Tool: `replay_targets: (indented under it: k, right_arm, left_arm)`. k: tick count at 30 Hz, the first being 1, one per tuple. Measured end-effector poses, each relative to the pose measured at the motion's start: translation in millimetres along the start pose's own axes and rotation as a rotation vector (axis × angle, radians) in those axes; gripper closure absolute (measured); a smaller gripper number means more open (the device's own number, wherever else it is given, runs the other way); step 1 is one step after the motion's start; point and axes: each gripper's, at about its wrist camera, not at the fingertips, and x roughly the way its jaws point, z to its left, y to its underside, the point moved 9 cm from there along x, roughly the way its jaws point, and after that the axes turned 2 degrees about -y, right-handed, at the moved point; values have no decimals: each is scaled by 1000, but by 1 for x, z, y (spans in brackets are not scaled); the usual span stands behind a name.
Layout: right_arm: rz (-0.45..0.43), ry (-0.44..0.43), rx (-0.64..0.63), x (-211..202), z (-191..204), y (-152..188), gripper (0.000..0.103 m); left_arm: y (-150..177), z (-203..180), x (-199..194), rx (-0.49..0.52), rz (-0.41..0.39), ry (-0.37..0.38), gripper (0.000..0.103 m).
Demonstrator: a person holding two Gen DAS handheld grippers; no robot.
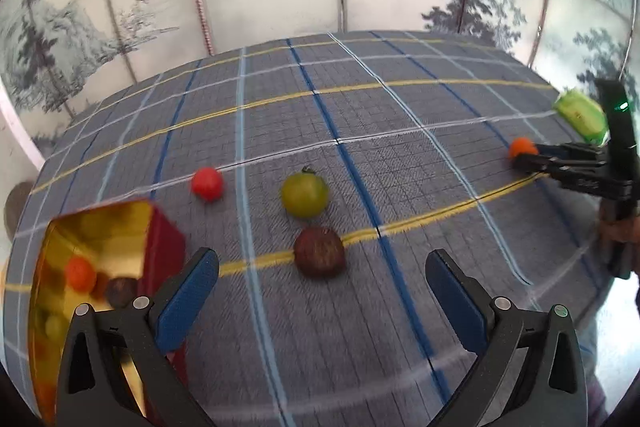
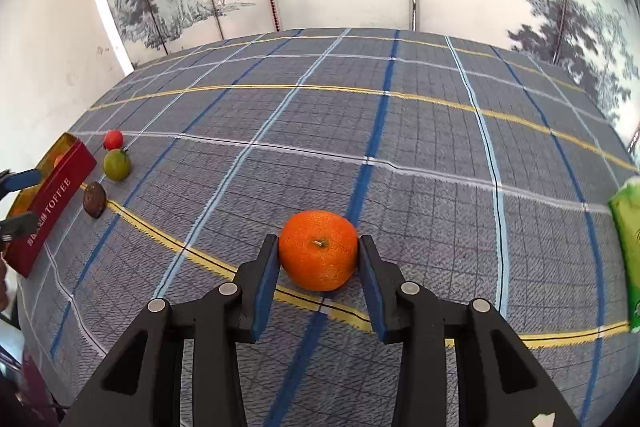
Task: Organize fruits
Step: 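Grasp a tangerine with the right gripper while the left grasps a dark brown fruit, then carry the dark brown fruit into the tin and open the left gripper while the right holds the tangerine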
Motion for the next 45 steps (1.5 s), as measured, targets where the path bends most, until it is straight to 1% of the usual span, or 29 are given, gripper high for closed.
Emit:
replay_targets:
  k: [3, 5, 6, 7, 8, 9, 10, 12, 14, 16, 19, 21, 24, 29, 36, 39, 45]
  right_arm:
    - [-22, -34, 27, -4, -4, -1, 67]
    - [-22, -51, 38, -4, -5, -1, 67]
    - [-20, -57, 42, -3, -3, -2, 66]
    - [-19, -65, 45, -2, -3, -2, 66]
    - [-19, -71, 47, -2, -3, -2, 66]
    - [-17, -75, 47, -1, -2, -2, 66]
    - [-13, -79, 48, 0, -1, -2, 66]
    - [-4, -82, 51, 1, 0, -1, 66]
    - [-4, -84, 55, 1, -1, -1, 66]
    - [-2, -85, 59, 2, -2, -1, 66]
    - [5, -84, 63, 4, -3, 0, 66]
    - [13, -79, 64, 5, -4, 0, 65]
    - [13, -74, 65, 6, -4, 0, 66]
    - [14, -63, 60, 6, -5, 0, 66]
    - [16, -41, 50, 8, -3, 0, 66]
    - [18, -32, 44, 8, -2, 0, 66]
    - [19, -22, 38, 8, -2, 1, 66]
  left_arm:
    - [-2, 0, 23, 5, 39, -8, 4]
    - [0, 0, 36, 0, 60, -10, 16]
    - [2, 1, 40, -9, 71, -4, 30]
    - [6, 1, 45, -26, 86, 12, 47]
    - [11, 3, 53, -52, 112, 31, 54]
    - [10, 5, 52, -67, 82, 34, 62]
    - [10, 7, 55, -82, 68, 30, 68]
    - [11, 7, 56, -99, 73, 32, 68]
    - [15, 5, 55, -131, 77, 51, 68]
    - [20, -1, 47, -123, 61, 29, 68]
    - [22, -7, 31, -138, 49, 41, 68]
    - [20, -6, 15, -141, 34, 32, 68]
    - [19, -8, -5, -120, 5, -7, 68]
    - [22, -3, -27, -121, -10, -34, 68]
    - [33, 20, -48, -137, -27, -86, 68]
    - [39, 32, -51, -158, -24, -102, 68]
    - [57, 68, -63, -228, -21, -136, 68]
